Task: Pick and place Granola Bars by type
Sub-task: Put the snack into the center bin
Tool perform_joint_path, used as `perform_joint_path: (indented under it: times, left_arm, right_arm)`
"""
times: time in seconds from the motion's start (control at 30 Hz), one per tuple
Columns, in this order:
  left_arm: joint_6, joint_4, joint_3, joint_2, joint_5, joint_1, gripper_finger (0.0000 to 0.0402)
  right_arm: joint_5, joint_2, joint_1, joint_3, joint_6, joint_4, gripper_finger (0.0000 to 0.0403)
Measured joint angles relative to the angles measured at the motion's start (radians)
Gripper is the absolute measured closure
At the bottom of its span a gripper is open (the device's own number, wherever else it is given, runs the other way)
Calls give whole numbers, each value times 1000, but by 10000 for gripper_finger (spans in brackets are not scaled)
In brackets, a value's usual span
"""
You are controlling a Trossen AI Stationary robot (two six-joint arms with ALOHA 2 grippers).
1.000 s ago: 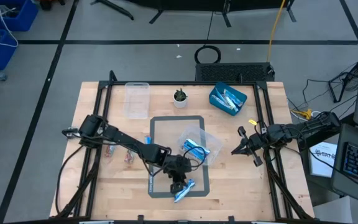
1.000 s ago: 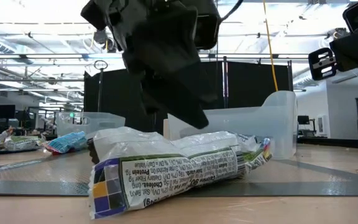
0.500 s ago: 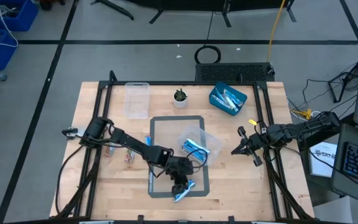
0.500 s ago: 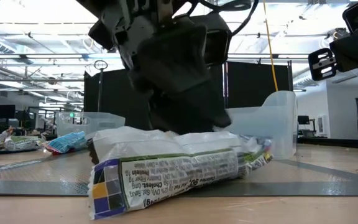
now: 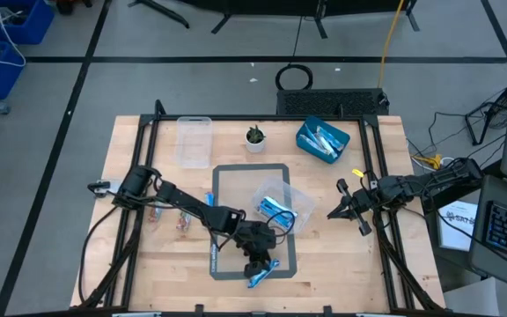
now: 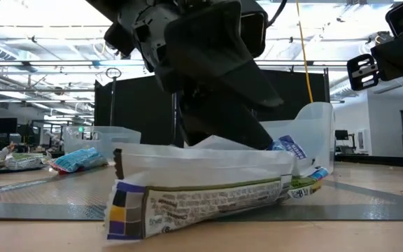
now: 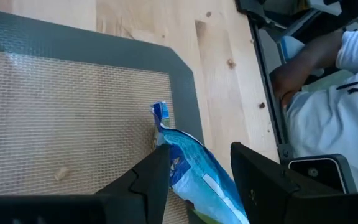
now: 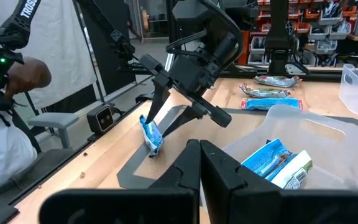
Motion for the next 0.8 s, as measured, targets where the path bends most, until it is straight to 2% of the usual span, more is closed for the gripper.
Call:
perform_joint_path:
  times: [0.43,0.63,0.8]
  left_arm:
    - [-25,19,1,47,-29,2,229]
    - [-60,48,0,79,24,3,229]
    - [-51,50,0,80,25,6,229]
  right_arm:
    - [0,0,0,0,0,0,403]
    - [0,5,0,0,0,3,403]
    - [0,7,0,0,0,3,403]
